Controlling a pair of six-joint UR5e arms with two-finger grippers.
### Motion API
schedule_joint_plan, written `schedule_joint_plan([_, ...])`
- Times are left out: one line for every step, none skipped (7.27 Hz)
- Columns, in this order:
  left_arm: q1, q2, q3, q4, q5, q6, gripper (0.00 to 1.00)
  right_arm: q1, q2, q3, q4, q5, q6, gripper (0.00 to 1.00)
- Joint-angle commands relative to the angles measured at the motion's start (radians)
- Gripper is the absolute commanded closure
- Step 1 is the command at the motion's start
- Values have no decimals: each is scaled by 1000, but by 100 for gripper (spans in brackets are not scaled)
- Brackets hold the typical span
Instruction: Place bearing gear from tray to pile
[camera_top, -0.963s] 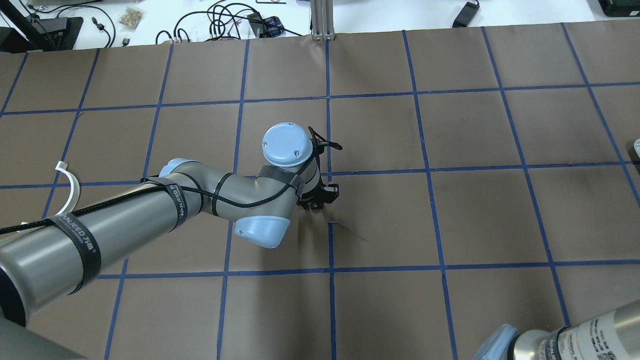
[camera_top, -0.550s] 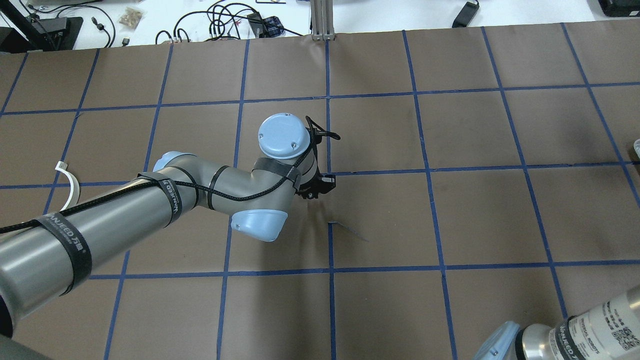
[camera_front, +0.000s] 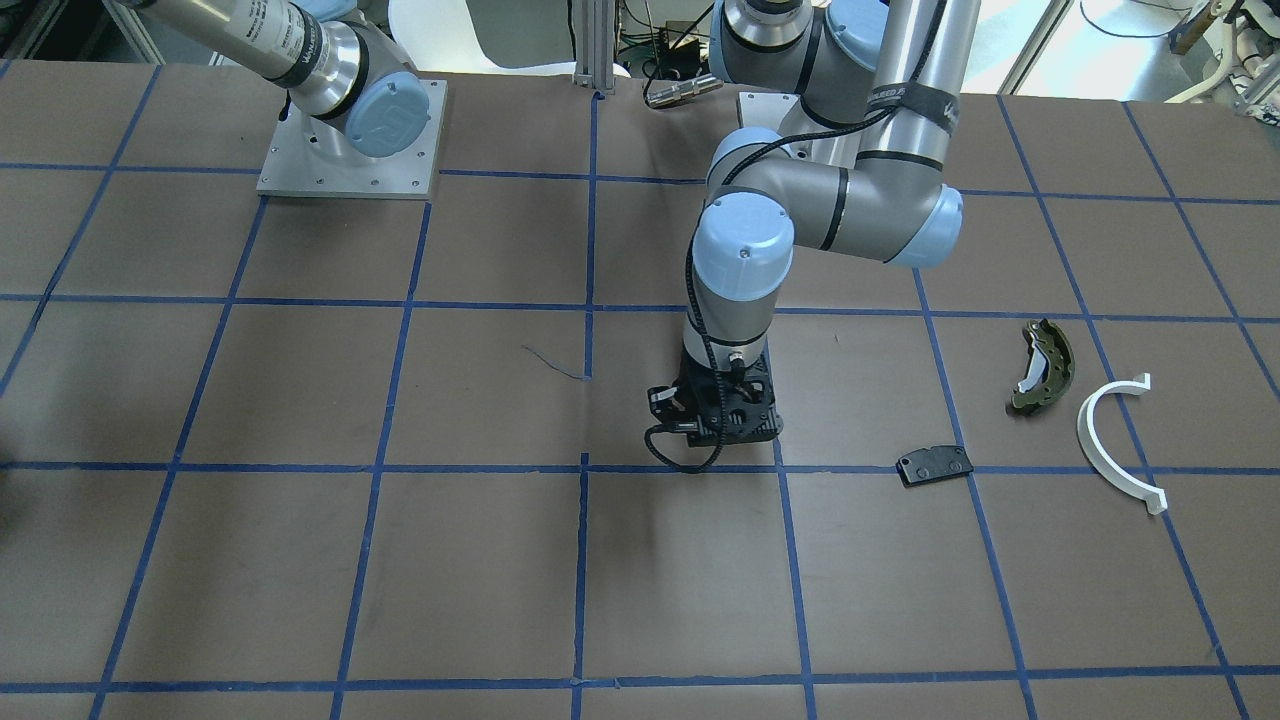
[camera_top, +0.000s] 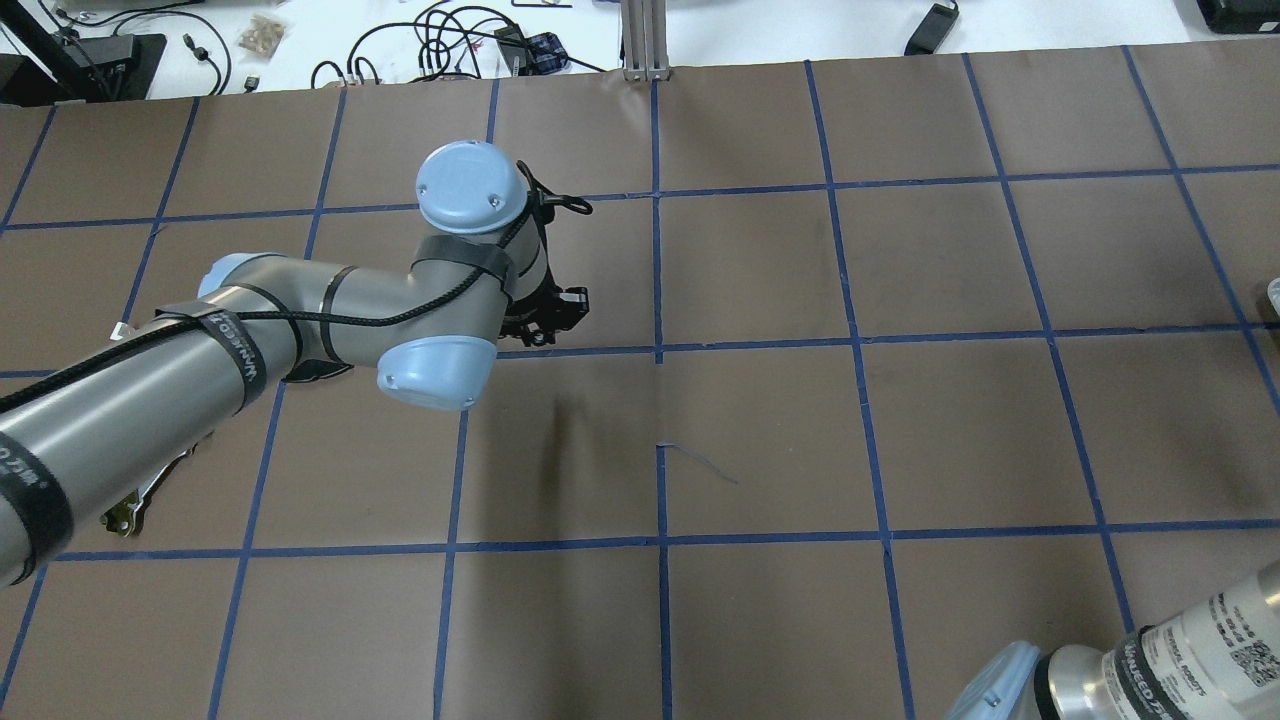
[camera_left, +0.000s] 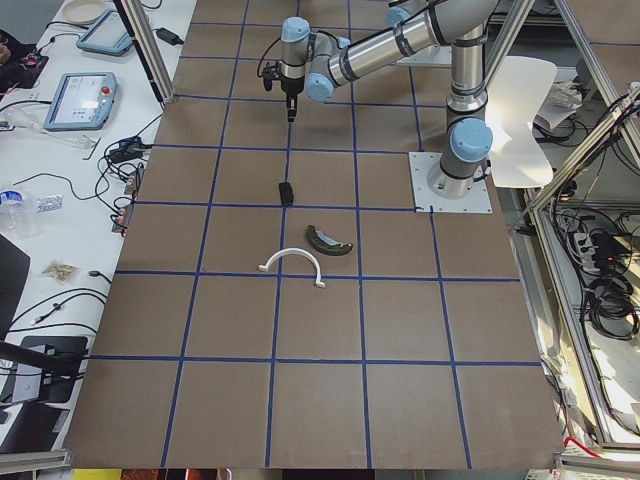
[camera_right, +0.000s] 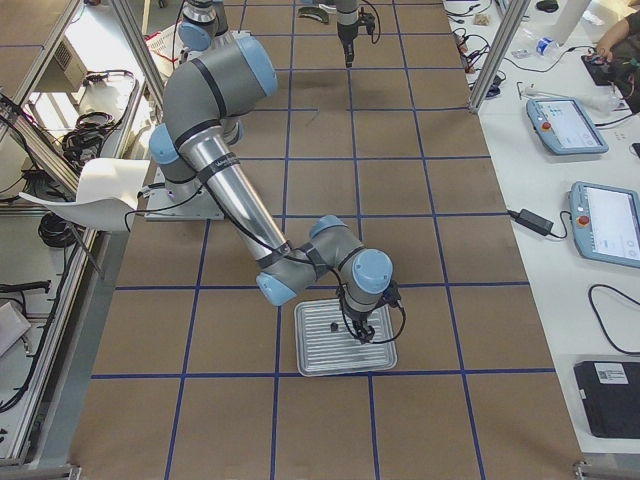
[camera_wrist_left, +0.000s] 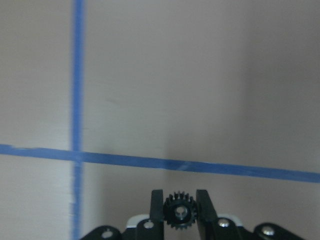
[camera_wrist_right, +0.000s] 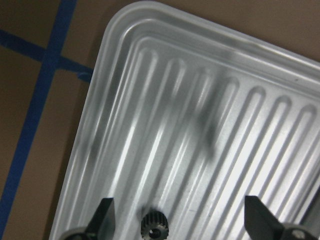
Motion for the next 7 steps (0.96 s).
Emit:
schedule_joint_plan([196,67,-46,-60,20,264,100,-1,11,1,4,-23,0,11])
schedule_joint_plan([265,87,-119,-48,52,333,100,-1,14,4,6,-25,0,15])
schedule_joint_plan([342,112,-204,-6,118,405,100,-1,19,9,6,-48,0,23])
schedule_joint_plan([418,121,-261,62,116,488,100,-1,21,11,6,-65,0,26])
schedule_joint_plan([484,120,-307,131,108,539,100,-1,25,15,6,-68,0,26])
schedule_joint_plan([503,110,-315,147,108,544,100,1,24,21,6,-85,0,32])
schedule_joint_plan([510,104,-313,147,100,544,1,-1,25,21,7,-95,3,50])
